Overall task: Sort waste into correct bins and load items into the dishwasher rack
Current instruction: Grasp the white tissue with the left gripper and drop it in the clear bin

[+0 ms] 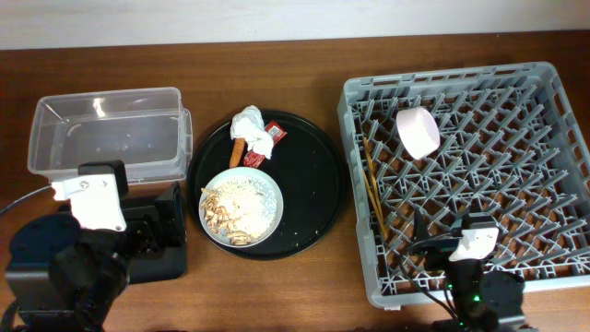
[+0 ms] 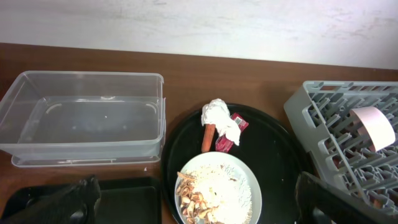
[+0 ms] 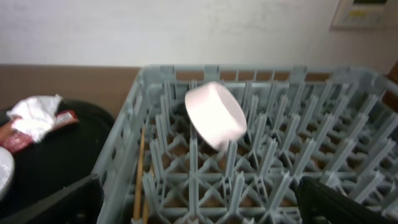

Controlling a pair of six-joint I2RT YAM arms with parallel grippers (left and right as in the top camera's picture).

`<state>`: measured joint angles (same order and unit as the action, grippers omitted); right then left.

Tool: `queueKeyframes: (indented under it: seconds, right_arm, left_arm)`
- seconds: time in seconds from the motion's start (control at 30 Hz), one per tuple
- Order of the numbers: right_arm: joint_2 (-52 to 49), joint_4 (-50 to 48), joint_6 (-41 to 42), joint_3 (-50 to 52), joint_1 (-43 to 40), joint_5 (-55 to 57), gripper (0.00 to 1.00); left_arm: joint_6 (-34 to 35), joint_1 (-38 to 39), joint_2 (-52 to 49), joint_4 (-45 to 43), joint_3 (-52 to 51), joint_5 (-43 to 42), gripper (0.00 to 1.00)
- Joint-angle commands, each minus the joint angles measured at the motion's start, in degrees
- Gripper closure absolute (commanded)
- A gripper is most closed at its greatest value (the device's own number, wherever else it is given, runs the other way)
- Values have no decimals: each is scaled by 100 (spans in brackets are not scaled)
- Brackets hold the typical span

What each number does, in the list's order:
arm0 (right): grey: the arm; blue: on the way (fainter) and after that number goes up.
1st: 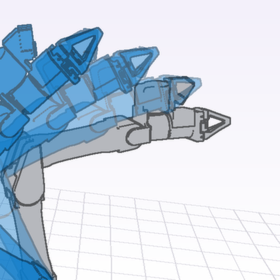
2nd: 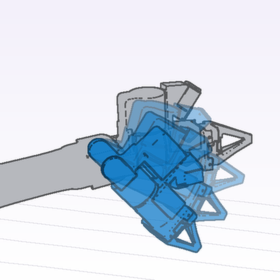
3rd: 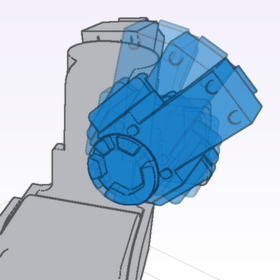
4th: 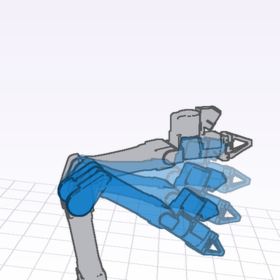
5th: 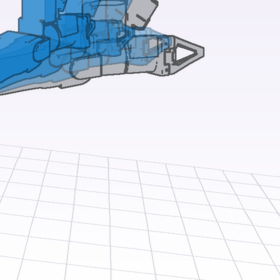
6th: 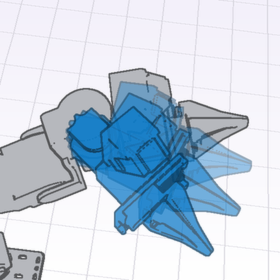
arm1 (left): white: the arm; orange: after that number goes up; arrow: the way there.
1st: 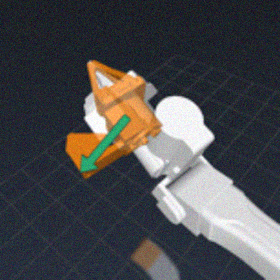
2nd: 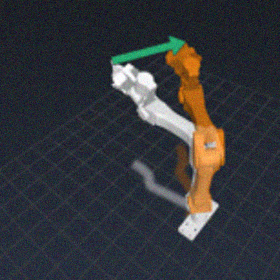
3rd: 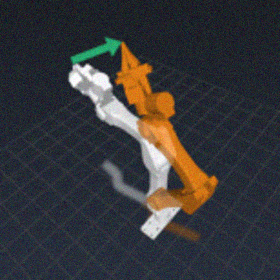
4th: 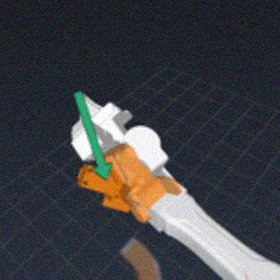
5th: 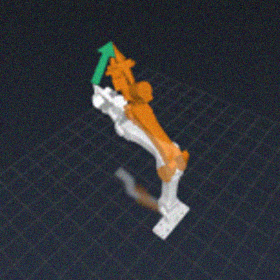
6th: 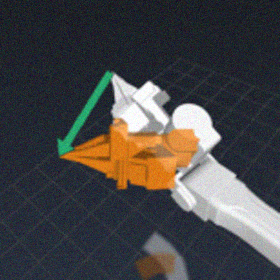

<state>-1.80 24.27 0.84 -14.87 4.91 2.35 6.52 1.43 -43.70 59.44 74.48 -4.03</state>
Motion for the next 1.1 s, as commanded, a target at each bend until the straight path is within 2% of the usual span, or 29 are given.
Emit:
queueKeyframes:
  seconds: [0.0, 0.17, 0.53, 0.57, 0.63, 0.7, 0.8, 0.87, 0.9, 0.93, 1.0, 1.07]
  right_arm:
    - [162, -938, -42, 914, -83, -63, 2]
    - [146, -1958, -42, 1449, -81, -63, 2]
    - [140, -1958, -42, 1447, -81, -61, 2]
    - [140, -1958, -42, 1447, -81, -61, 2]
    - [140, -1958, -42, 1447, -81, -61, 2]
    - [140, -1958, -42, 1447, -81, -61, 2]
    - [140, -1958, -42, 1447, -81, -61, 2]
    - [140, -1958, -42, 1447, -81, -61, 2]
    - [140, -1958, -42, 1447, -81, -61, 2]
    - [140, -1958, -42, 1447, -81, -61, 2]
    - [140, -1958, -42, 1447, -81, -61, 2]
    - [140, -1958, -42, 1447, -81, -61, 2]
  left_arm:
    - [28, -15, 17, -15, 20, 44, 1]
    - [28, -15, 17, -15, 20, 44, 1]
    - [33, -15, 17, -15, 20, 26, 1]
    - [66, -9, 17, -20, 20, -879, 1]
    - [74, -9, -28, -490, -7, -1814, 1]
    - [74, -9, -527, -798, -162, -1775, 1]
    - [74, 98, -1829, -568, -426, -1733, 1]
    - [72, 330, -2944, -553, -426, -1705, 11]
    - [72, 533, -3716, -977, -426, -1534, 16]
    - [72, 632, -4054, -1237, -426, -1386, 20]
    - [74, 944, -4944, -2015, -426, -758, 35]
    - [74, 1255, -5637, -2741, -426, -450, 36]
